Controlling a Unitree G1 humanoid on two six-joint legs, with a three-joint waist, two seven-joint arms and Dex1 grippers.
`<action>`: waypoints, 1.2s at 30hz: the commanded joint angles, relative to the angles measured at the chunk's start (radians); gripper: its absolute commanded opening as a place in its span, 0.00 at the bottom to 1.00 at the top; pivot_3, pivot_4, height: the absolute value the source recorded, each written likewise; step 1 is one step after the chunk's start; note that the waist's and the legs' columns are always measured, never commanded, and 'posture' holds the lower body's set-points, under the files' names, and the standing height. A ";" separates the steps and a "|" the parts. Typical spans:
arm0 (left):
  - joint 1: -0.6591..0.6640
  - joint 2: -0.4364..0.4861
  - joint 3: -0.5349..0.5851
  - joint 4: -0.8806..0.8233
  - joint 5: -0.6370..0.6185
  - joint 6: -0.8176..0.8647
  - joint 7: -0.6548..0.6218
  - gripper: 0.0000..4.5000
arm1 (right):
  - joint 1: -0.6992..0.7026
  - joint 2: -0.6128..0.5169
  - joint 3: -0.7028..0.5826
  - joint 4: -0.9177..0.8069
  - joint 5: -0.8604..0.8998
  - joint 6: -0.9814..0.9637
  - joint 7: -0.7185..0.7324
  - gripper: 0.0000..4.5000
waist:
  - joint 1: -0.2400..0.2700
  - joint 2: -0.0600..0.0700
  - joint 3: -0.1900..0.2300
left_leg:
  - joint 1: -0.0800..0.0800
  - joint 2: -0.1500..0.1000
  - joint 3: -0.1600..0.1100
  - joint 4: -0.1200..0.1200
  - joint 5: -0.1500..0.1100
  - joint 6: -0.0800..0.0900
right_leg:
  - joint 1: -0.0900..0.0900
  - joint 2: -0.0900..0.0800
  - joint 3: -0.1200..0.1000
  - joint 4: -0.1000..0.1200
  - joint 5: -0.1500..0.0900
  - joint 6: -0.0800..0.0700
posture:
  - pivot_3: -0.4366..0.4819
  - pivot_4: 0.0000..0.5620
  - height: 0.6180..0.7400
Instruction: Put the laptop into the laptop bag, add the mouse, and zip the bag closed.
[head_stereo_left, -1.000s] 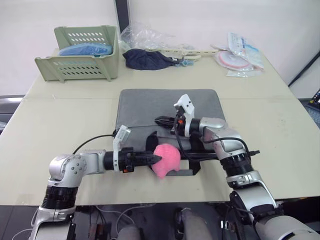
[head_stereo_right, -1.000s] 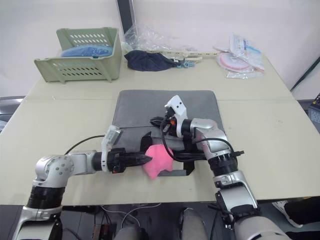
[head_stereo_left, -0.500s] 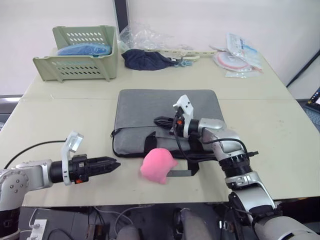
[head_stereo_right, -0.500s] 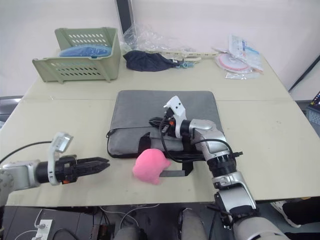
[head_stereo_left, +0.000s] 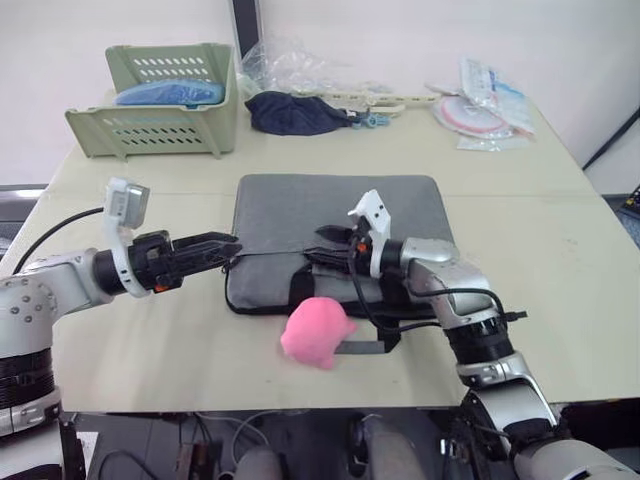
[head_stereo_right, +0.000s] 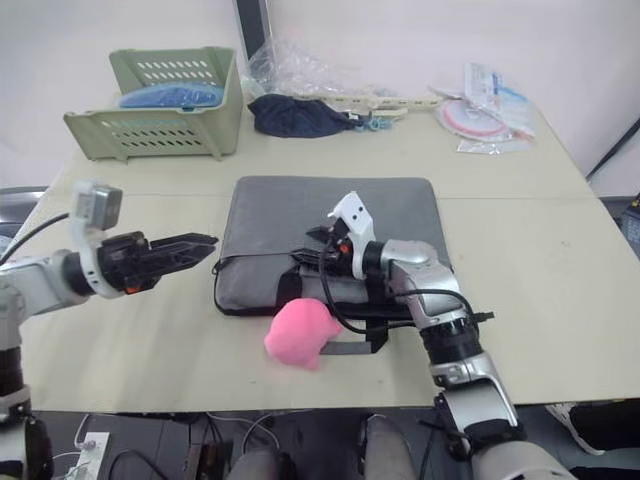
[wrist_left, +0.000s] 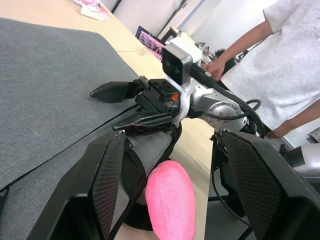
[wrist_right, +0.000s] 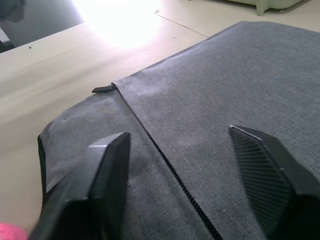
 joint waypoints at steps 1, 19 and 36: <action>-0.084 0.007 -0.077 0.083 0.079 -0.091 -0.059 0.75 | 0.033 -0.058 -0.048 -0.178 0.056 0.171 -0.053 0.80 | 0.000 0.001 0.002 | 0.000 0.000 0.000 0.000 0.000 0.000 | -0.001 0.000 0.000 0.000 0.000 0.000 | 0.48 0.27 1.00; -0.518 -0.228 -0.358 0.696 0.471 -0.578 -0.311 0.75 | 0.100 -0.408 -0.371 -0.771 0.337 0.673 -0.150 0.80 | 0.012 0.005 0.022 | -0.015 -0.002 0.002 0.005 0.001 0.002 | -0.017 0.000 -0.004 0.001 0.001 0.001 | 0.48 0.27 1.00; -0.672 -0.503 -0.382 1.139 0.736 -1.104 -0.364 0.60 | 0.168 -0.376 -0.457 -0.927 0.468 0.822 -0.331 0.82 | 0.029 0.002 0.023 | -0.017 -0.002 0.001 0.012 0.001 0.004 | -0.016 -0.001 -0.003 0.003 0.002 0.003 | 0.48 0.27 1.00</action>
